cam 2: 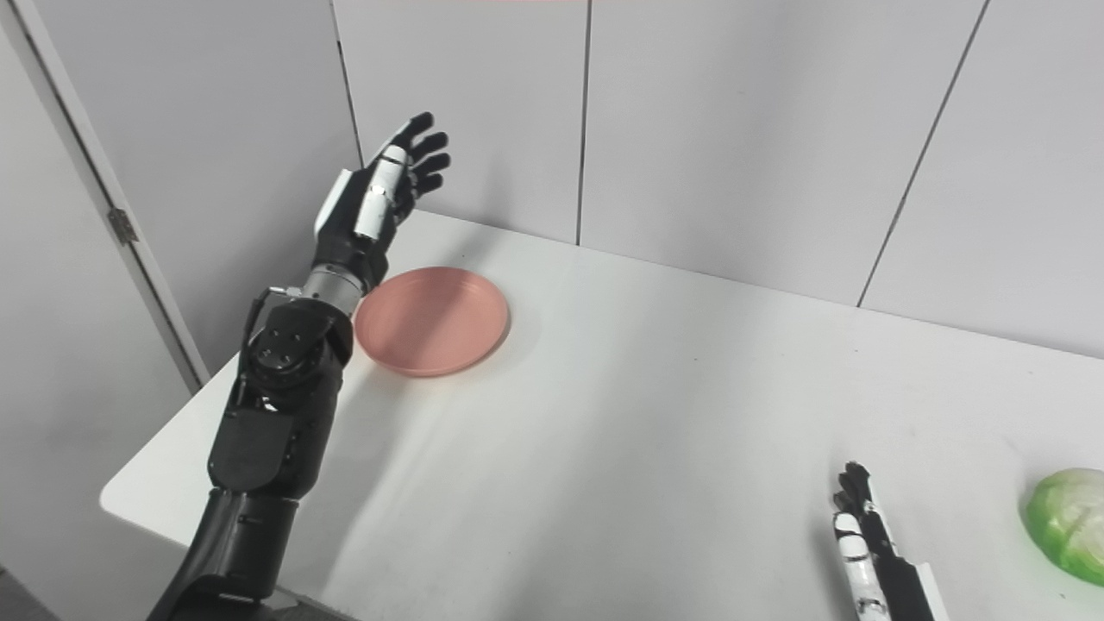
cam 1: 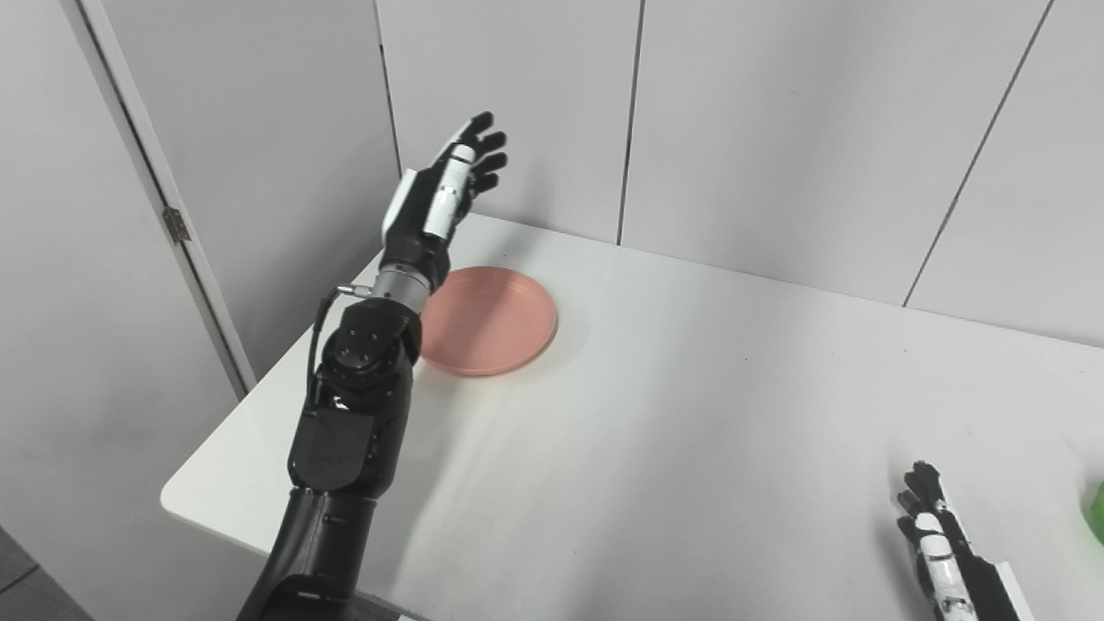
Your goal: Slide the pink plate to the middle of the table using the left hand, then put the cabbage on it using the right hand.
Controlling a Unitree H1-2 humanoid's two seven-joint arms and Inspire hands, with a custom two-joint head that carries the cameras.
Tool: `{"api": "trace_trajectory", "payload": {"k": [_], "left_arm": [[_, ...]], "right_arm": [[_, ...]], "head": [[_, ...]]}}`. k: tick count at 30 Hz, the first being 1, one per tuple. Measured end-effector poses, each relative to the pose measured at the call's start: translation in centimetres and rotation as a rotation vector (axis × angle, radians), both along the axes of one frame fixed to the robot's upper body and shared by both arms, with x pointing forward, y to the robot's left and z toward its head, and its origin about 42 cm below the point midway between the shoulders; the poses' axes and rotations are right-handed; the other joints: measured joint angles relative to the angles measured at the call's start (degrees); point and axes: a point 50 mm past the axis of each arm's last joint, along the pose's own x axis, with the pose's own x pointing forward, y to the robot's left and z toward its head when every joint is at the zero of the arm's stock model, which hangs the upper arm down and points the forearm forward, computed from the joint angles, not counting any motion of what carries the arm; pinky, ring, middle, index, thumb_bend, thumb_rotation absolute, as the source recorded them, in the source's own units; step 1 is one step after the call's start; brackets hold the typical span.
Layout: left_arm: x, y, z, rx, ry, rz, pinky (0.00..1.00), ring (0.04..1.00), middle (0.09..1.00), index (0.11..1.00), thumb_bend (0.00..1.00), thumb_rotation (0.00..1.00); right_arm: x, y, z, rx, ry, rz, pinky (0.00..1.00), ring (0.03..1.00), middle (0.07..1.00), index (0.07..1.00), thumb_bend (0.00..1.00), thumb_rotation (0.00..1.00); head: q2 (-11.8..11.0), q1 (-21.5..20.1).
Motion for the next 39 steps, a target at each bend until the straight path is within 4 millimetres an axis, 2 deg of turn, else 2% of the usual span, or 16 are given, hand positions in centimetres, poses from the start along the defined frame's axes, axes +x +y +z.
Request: {"api": "trace_trajectory", "payload": {"k": [8, 21, 30, 39], "left_arm": [[0.1, 3.2, -1.2, -0.042, 0.039, 0.064, 0.86, 0.883, 0.887, 0.873, 0.4, 1.0], [-0.1, 6.8, -2.7, -0.12, 0.095, 0.14, 0.88, 0.896, 0.89, 0.878, 0.38, 1.0], [0.1, 8.3, -4.9, -0.15, 0.176, 0.17, 0.89, 0.895, 0.893, 0.881, 0.39, 1.0], [0.2, 8.7, -6.5, -0.163, 0.207, 0.185, 0.88, 0.893, 0.892, 0.876, 0.38, 1.0]], "right_arm": [[0.0, -0.1, 0.0, -0.002, -0.001, 0.0, 1.0, 1.0, 1.0, 1.0, 0.0, 1.0], [0.0, -0.1, 0.0, -0.004, -0.001, -0.001, 1.0, 1.0, 1.0, 1.0, 0.01, 1.0], [0.0, -0.2, 0.1, 0.001, -0.002, -0.002, 1.0, 1.0, 1.0, 1.0, 0.01, 1.0], [0.0, -0.2, 0.1, 0.001, -0.003, -0.002, 1.0, 1.0, 1.0, 1.0, 0.01, 1.0]], "head": [[0.26, 0.0], [0.61, 0.0], [1.05, -0.18], [1.14, -0.44]]}}
